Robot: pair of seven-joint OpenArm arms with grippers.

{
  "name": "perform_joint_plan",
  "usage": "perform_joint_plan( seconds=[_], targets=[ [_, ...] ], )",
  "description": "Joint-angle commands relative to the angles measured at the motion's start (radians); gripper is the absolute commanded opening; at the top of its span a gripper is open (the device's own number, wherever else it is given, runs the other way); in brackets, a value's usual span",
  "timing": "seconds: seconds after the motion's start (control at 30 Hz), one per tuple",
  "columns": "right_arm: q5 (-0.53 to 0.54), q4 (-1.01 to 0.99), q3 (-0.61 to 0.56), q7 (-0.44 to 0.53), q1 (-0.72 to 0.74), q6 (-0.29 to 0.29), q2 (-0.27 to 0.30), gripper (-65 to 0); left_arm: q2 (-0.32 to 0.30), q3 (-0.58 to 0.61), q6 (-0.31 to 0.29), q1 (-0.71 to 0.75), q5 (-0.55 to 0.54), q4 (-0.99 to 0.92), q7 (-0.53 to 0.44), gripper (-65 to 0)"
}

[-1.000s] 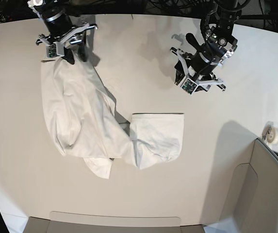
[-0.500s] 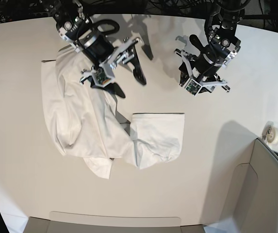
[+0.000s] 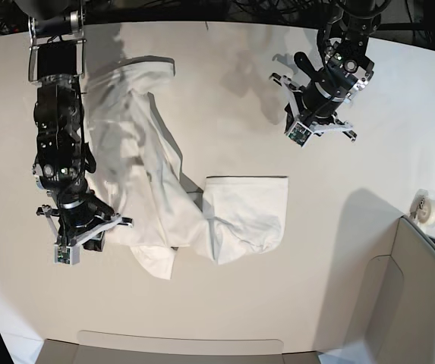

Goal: Layout the t-shirt on the table in an organized manner, then fold the t-shirt properly
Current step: 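Lower the left gripper onto the shirt's bunched fabric and grasp it, then pull the grasped fabric with both grippers to flatten the shirt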

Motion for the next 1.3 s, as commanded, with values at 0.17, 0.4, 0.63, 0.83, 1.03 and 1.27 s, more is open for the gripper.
perform_joint_plan(
  seconds=[0.17, 0.4, 0.63, 0.83, 1.03, 1.27],
  targets=[
    [0.002, -0.200, 0.010, 0.031, 0.074, 0.125, -0.008, -57.9, 0.101, -0.001, 0.007, -0.226, 0.002, -0.110, 0.057, -63.0],
    [-0.119, -0.117, 0.000, 0.021, 0.001, 0.142, -0.001, -58.0, 0.256, -0.001, 0.007, -0.475, 0.005, -0.409, 0.160, -63.0],
    [-0.229, 0.073, 0.000, -0.068, -0.176, 0.143, 0.002, -58.0, 0.289, -0.001, 0.015, -0.637, 0.010, -0.762, 0.160, -63.0],
    [-0.249, 0.284, 0.000, -0.216, -0.395, 0.282, -0.002, -58.0, 0.287, -0.004, 0.015, -0.825, 0.010, -1.062, 0.117, -63.0],
    [-0.252, 0.382, -0.142, -0.259, -0.502, 0.397, -0.053, -58.1, 0.353, -0.004, 0.067, -0.963, 0.010, -1.309, -0.018, -63.0],
    [-0.254, 0.279, -0.628, -0.255, -0.363, 0.397, -0.153, -58.1, 0.456, 0.001, 0.122, -0.995, 0.008, -1.401, -0.151, -62.9]
  ],
)
